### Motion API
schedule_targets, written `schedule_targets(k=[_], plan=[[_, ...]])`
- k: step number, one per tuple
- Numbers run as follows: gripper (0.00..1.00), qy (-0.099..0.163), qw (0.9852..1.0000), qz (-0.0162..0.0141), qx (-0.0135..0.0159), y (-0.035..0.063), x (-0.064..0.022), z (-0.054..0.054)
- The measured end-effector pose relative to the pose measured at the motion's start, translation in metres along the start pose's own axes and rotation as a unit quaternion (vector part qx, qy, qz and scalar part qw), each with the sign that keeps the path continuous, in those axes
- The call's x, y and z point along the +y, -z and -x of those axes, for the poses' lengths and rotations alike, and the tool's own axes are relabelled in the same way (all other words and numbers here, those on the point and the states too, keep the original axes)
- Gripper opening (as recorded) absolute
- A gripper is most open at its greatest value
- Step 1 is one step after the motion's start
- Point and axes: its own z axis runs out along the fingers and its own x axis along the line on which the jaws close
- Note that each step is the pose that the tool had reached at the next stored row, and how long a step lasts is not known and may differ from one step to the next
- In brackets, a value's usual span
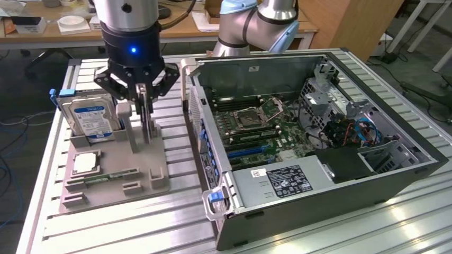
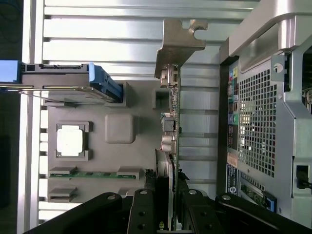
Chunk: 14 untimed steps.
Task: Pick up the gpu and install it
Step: 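Pick up the gpu and move the gpu toward the slot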
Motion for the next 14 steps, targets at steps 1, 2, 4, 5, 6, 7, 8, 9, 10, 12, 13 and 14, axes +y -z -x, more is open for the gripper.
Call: schedule_targets(k=[1,2,4,5,6,7,8,9,10,12,13,14], plan=[[0.26,0.000,1.0000,0.0007,0.0000,0.0018,0.0002,0.000],[0.26,0.000,1.0000,0.0015,0.0000,0.0037,0.0003,0.000],[0.26,0.000,1.0000,0.0034,0.0000,0.0073,0.0006,0.000],[0.26,0.000,1.0000,0.0048,0.0000,0.0093,0.0007,0.000],[0.26,0.000,1.0000,0.0062,0.0000,0.0112,0.0009,0.000],[0.26,0.000,1.0000,0.0072,0.0000,0.0130,0.0011,0.000],[0.26,0.000,1.0000,0.0087,0.0000,0.0147,0.0012,0.000],[0.26,0.000,0.9999,0.0101,0.0000,0.0163,0.0013,0.000],[0.26,0.000,0.9999,0.0113,0.0000,0.0179,0.0015,0.000],[0.26,0.000,0.9999,0.0142,0.0000,0.0216,0.0017,-0.001],[0.26,0.000,0.9999,0.0154,0.0000,0.0235,0.0019,-0.001],[0.26,0.000,0.9999,0.0167,-0.0001,0.0253,0.0021,-0.001]])
